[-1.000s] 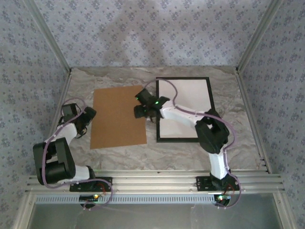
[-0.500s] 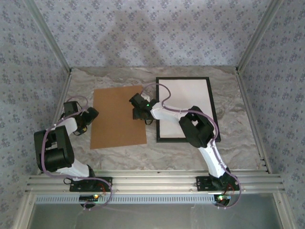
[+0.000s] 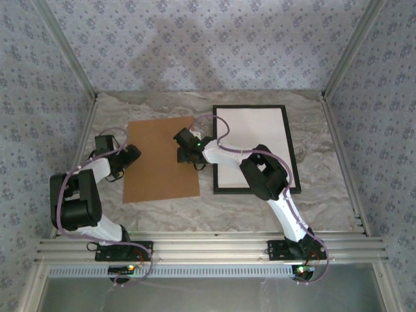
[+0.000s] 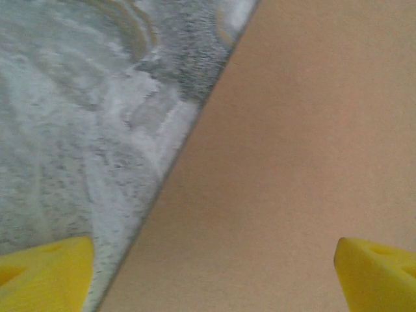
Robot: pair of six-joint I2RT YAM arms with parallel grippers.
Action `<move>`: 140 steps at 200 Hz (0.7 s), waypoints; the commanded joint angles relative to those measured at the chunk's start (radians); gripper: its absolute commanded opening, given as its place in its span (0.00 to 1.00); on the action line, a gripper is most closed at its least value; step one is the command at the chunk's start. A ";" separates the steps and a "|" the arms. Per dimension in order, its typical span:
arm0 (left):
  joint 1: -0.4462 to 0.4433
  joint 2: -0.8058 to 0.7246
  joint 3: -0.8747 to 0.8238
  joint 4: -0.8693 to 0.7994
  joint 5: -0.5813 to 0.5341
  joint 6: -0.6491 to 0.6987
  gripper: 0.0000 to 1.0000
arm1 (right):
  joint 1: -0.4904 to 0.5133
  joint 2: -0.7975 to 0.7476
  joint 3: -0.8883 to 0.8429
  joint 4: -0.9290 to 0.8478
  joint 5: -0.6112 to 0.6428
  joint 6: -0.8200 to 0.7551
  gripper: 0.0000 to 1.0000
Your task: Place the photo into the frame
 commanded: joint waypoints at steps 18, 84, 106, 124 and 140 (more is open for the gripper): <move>-0.070 0.048 -0.006 0.005 0.192 -0.020 0.94 | 0.015 0.023 0.007 0.047 -0.074 0.028 0.67; -0.092 0.067 -0.009 0.042 0.251 -0.047 0.92 | -0.014 -0.101 -0.098 0.221 -0.190 0.027 0.67; -0.114 0.059 -0.008 0.042 0.250 -0.051 0.92 | -0.039 -0.136 -0.134 0.267 -0.240 0.046 0.67; -0.132 0.059 -0.004 0.040 0.251 -0.059 0.92 | -0.049 -0.168 -0.168 0.305 -0.251 0.056 0.67; -0.145 0.059 0.000 0.040 0.250 -0.062 0.92 | -0.053 -0.190 -0.181 0.313 -0.256 0.051 0.67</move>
